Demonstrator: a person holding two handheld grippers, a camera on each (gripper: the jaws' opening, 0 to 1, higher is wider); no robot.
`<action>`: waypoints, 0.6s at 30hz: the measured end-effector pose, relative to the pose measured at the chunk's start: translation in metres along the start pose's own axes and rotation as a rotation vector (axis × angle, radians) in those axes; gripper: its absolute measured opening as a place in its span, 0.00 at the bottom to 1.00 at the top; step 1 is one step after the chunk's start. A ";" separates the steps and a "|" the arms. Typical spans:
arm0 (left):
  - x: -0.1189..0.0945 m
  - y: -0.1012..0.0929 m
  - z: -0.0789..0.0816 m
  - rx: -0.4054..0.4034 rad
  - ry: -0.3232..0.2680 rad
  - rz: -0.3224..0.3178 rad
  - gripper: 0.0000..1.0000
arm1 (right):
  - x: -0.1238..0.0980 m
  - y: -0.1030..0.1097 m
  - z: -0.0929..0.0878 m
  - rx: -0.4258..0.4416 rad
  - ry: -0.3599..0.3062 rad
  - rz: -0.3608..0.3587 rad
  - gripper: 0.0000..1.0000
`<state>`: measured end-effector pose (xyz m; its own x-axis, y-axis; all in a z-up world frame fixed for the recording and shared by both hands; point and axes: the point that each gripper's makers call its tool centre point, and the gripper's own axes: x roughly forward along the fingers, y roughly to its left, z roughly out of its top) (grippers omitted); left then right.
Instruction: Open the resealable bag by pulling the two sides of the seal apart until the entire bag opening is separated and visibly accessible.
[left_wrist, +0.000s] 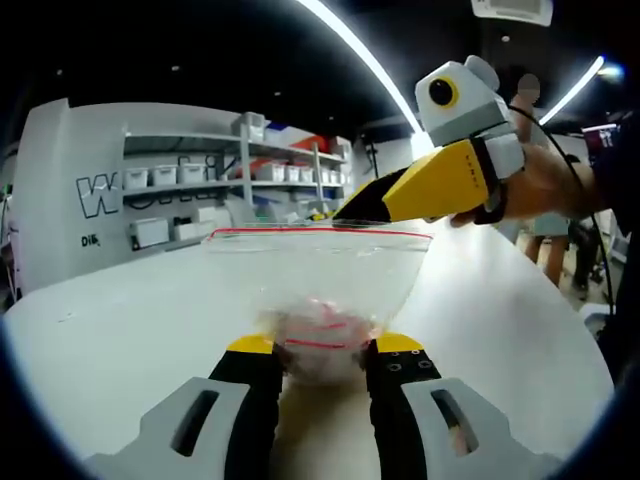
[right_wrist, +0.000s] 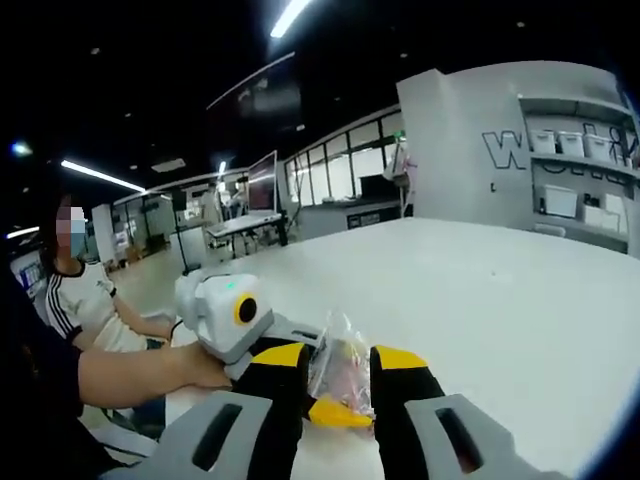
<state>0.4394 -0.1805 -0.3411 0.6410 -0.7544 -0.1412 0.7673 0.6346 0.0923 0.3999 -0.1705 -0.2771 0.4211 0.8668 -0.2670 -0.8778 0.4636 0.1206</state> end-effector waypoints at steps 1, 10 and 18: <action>0.000 0.000 0.000 0.000 0.000 0.000 0.33 | 0.000 0.000 0.000 0.000 0.000 0.000 0.22; -0.001 -0.001 0.000 0.000 0.000 0.000 0.33 | 0.003 0.000 0.000 0.003 0.003 0.005 0.22; 0.000 -0.004 0.000 0.003 0.000 -0.007 0.33 | 0.007 0.002 -0.001 0.008 0.002 0.011 0.21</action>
<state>0.4363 -0.1827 -0.3410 0.6357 -0.7589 -0.1413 0.7718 0.6288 0.0946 0.4012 -0.1637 -0.2795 0.4112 0.8714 -0.2675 -0.8805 0.4556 0.1307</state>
